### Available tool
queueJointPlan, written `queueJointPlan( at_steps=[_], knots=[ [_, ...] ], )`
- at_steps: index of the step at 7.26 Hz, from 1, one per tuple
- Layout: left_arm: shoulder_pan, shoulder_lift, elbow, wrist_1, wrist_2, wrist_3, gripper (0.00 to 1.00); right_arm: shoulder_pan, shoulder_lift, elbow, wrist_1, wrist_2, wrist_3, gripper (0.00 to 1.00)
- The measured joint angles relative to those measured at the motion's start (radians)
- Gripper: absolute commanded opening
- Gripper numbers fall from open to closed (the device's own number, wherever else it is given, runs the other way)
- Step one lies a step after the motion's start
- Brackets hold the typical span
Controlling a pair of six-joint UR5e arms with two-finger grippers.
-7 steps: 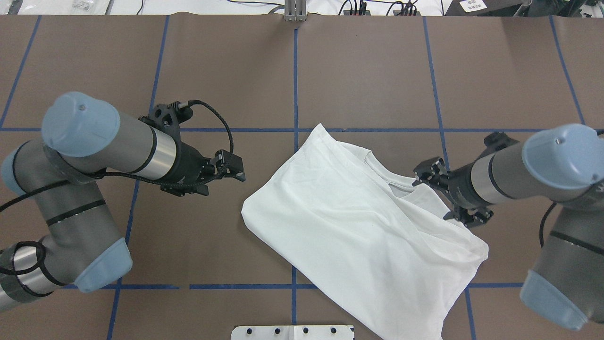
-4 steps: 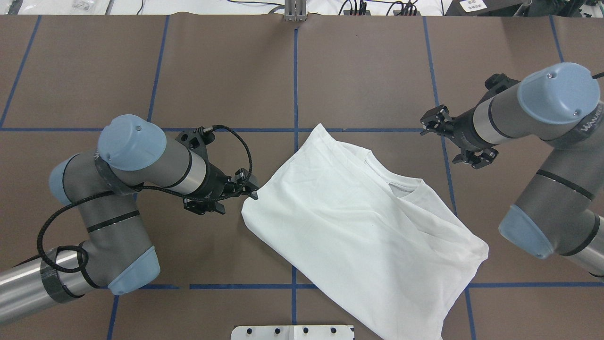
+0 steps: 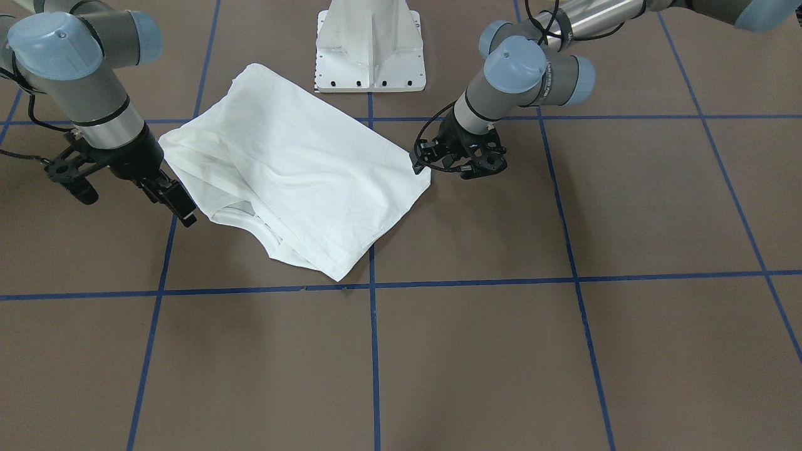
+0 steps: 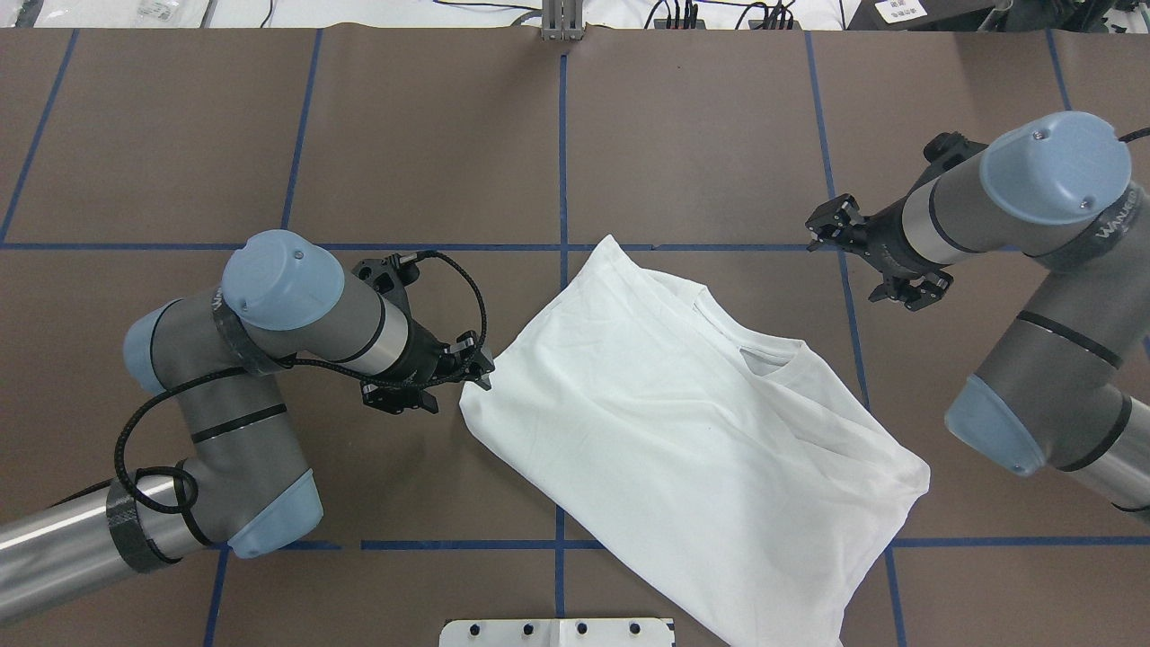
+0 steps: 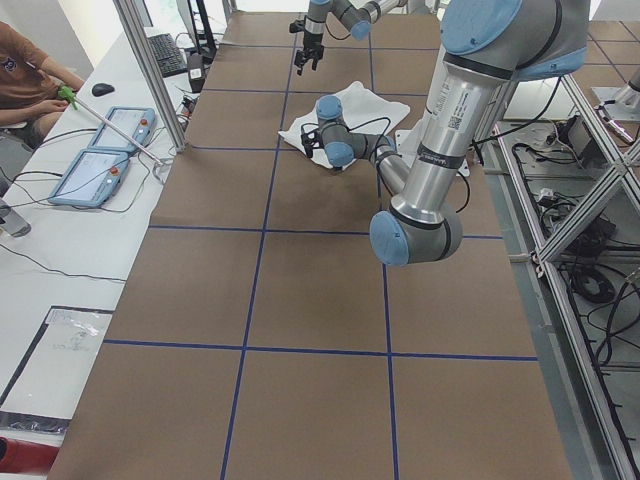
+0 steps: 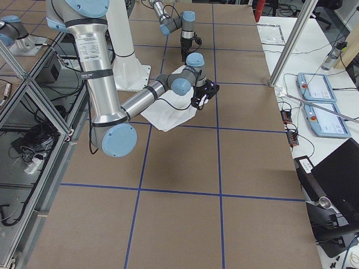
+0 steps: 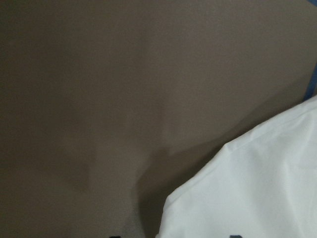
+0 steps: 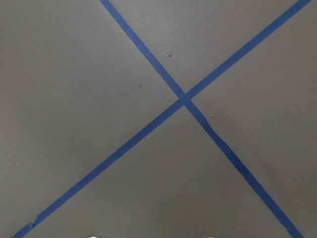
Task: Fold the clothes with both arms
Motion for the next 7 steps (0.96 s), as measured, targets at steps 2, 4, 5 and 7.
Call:
queueJointPlan(
  at_steps=[2,4,5,7],
  knots=[
    [0.009,-0.003,0.007,-0.001,0.0,0.0,0.51,0.0,0.0,-0.007,0.004,-0.001,0.0,1.0],
    [0.017,-0.004,0.012,-0.01,0.0,0.001,0.48,-0.001,0.0,-0.012,0.004,-0.002,0.001,1.0],
    [0.022,-0.004,0.019,-0.013,0.001,0.002,0.45,-0.001,0.0,-0.017,0.004,-0.002,0.001,1.0],
    [0.026,-0.004,0.026,-0.014,0.001,0.004,0.0,-0.002,-0.001,-0.023,0.004,-0.003,0.001,1.0]
  ],
)
